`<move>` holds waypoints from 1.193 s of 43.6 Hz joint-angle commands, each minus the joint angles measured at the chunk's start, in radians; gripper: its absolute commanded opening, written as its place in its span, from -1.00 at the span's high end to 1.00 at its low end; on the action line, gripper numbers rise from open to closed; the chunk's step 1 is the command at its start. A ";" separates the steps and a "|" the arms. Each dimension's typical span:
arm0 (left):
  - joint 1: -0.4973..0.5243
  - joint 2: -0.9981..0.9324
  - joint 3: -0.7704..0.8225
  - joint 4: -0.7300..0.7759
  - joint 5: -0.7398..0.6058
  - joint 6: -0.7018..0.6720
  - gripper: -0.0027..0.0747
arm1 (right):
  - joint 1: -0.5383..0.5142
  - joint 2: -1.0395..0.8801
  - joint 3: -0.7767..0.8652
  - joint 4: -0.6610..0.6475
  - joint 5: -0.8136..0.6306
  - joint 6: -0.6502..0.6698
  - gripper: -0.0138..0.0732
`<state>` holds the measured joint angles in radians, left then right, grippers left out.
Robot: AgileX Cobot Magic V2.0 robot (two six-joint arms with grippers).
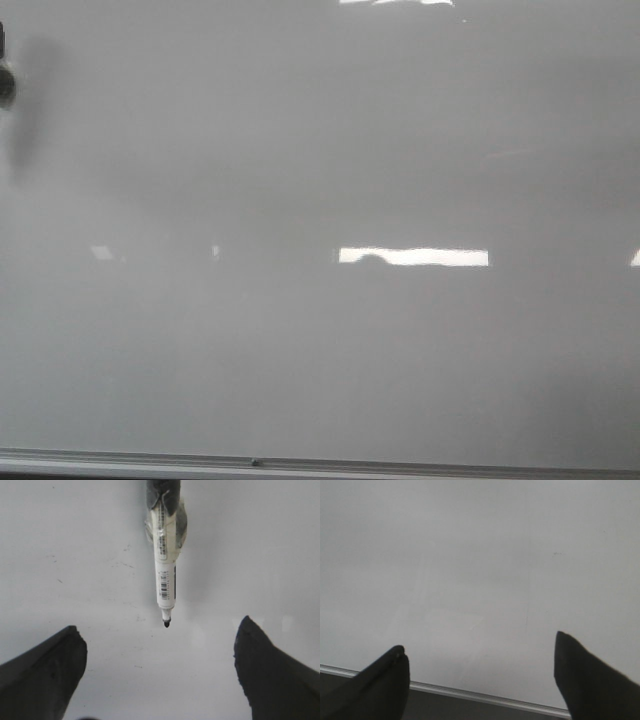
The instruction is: Write number 4 on whiteboard
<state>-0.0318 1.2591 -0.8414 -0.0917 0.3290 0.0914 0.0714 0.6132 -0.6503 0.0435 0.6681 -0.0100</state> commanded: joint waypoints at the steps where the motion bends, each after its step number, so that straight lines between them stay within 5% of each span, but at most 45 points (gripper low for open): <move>1: -0.005 0.030 -0.049 -0.014 -0.104 -0.001 -0.58 | -0.001 0.004 -0.030 -0.004 -0.076 -0.012 -0.73; 15: -0.007 0.148 -0.072 -0.016 -0.229 -0.001 -0.57 | -0.001 0.004 -0.030 -0.004 -0.083 -0.012 -0.73; 24: -0.028 0.202 -0.113 -0.016 -0.226 -0.001 -0.38 | -0.001 0.004 -0.028 -0.004 -0.082 -0.012 -0.73; 52: -0.030 0.221 -0.119 -0.005 -0.283 -0.001 0.73 | -0.001 0.004 -0.028 -0.005 -0.082 -0.012 -0.73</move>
<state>-0.0576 1.5101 -0.9269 -0.0947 0.1261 0.0914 0.0714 0.6132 -0.6503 0.0435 0.6612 -0.0118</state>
